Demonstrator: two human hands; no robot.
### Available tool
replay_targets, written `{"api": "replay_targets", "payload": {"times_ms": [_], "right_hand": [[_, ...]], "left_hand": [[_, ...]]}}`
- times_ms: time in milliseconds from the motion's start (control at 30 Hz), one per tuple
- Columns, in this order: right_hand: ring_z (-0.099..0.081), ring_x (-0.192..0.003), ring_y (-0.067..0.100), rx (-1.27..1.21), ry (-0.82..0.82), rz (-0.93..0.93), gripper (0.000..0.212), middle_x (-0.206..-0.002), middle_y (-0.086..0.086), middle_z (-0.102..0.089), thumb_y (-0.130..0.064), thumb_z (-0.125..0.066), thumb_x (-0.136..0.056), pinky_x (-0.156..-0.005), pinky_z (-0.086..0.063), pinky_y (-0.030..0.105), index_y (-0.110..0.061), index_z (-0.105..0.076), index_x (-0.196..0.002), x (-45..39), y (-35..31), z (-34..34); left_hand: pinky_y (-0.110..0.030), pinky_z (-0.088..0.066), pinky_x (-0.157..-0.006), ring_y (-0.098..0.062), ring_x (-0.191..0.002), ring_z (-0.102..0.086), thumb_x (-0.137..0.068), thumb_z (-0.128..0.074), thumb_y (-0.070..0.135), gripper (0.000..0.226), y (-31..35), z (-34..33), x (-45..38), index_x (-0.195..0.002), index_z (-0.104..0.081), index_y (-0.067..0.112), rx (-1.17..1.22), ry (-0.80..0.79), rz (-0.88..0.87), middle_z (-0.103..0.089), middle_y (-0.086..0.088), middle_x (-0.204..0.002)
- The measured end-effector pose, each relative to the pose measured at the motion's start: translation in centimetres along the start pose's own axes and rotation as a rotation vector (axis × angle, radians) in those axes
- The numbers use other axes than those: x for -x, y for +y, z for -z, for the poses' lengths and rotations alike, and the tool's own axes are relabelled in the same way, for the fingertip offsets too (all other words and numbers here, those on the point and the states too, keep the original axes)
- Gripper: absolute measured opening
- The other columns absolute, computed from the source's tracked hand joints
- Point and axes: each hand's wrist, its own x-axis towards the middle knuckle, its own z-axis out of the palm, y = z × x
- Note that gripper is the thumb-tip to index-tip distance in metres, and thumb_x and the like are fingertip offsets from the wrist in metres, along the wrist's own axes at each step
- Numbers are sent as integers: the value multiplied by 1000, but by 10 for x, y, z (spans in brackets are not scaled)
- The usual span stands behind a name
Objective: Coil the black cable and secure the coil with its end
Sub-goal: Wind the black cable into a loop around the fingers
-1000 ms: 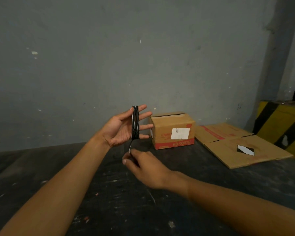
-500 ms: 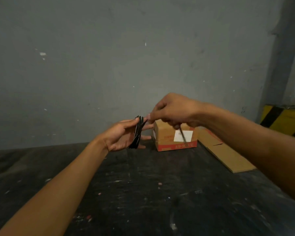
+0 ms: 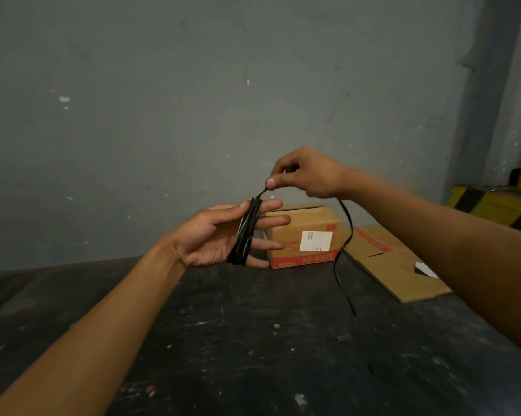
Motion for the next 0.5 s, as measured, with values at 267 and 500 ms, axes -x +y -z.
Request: {"api": "replay_targets", "payload": {"times_ms": [267, 500], "right_hand": [[-46, -56, 20, -530, 37, -99, 22, -75, 20, -52, -13, -39, -101, -52, -39, 29, -8, -61, -103, 24, 37, -85], [-49, -58, 9, -690, -133, -148, 29, -64, -5, -48, -38, -36, -102, -53, -47, 23, -22, -61, -105, 64, 20, -165]], "left_hand": [[-69, -21, -104, -49, -138, -27, -100, -34, 34, 52, 18, -14, -6, -148, -34, 15, 48, -107, -188, -34, -15, -154], [-68, -32, -101, -48, -134, -37, -98, -35, 37, 52, 16, 3, -5, -146, -39, 17, 24, 34, -195, -39, -13, -152]]}}
